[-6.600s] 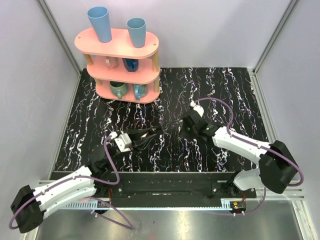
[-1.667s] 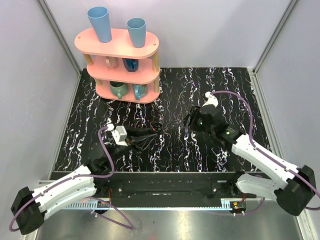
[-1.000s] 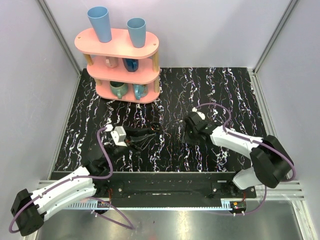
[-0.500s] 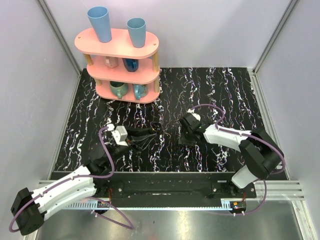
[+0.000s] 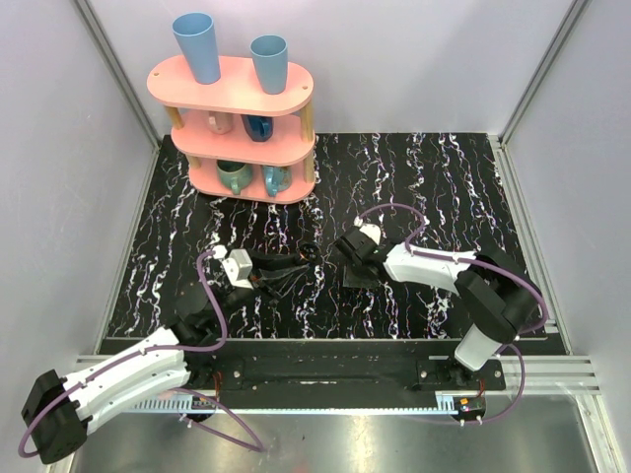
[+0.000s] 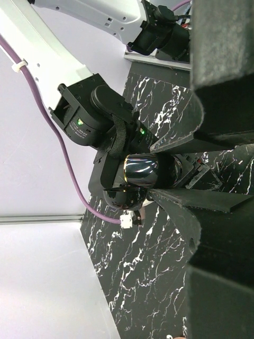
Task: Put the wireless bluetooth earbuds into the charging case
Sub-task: Pick up the earbud from the center of the board.
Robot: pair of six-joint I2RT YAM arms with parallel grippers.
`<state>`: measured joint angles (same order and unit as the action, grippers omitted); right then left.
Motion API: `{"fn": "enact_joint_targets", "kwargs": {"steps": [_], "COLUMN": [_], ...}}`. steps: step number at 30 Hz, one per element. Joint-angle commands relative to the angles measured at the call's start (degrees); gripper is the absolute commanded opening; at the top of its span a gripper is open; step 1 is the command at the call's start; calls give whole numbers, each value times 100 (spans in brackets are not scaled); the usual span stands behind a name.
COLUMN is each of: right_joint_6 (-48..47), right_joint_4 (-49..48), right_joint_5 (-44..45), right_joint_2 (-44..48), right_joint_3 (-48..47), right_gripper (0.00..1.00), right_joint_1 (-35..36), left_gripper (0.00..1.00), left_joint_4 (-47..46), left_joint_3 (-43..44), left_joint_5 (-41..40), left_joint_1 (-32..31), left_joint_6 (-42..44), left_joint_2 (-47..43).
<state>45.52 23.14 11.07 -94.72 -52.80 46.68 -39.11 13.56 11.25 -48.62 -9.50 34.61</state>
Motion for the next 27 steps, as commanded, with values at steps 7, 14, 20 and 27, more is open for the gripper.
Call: {"fn": "enact_joint_targets", "kwargs": {"steps": [7, 14, 20, 27], "right_joint_6": [-69, -298, -350, -640], "right_joint_4": [429, 499, 587, 657], "right_joint_5": [554, 361, 326, 291], "right_joint_2": [15, -12, -38, -169], "right_joint_3": [-222, -354, -381, -451], "right_gripper": [41, 41, 41, 41], "right_joint_1": [114, 158, 245, 281], "left_gripper": [0, 0, 0, 0], "left_joint_4": [-184, -219, -176, -184], "left_joint_3": [-29, -55, -38, -47], "left_joint_5": [-131, -131, -123, -149], "left_joint_1": [37, 37, 37, 37], "left_joint_6": [-43, -61, -61, -61], "left_joint_2": [-139, -139, -139, -148]}}
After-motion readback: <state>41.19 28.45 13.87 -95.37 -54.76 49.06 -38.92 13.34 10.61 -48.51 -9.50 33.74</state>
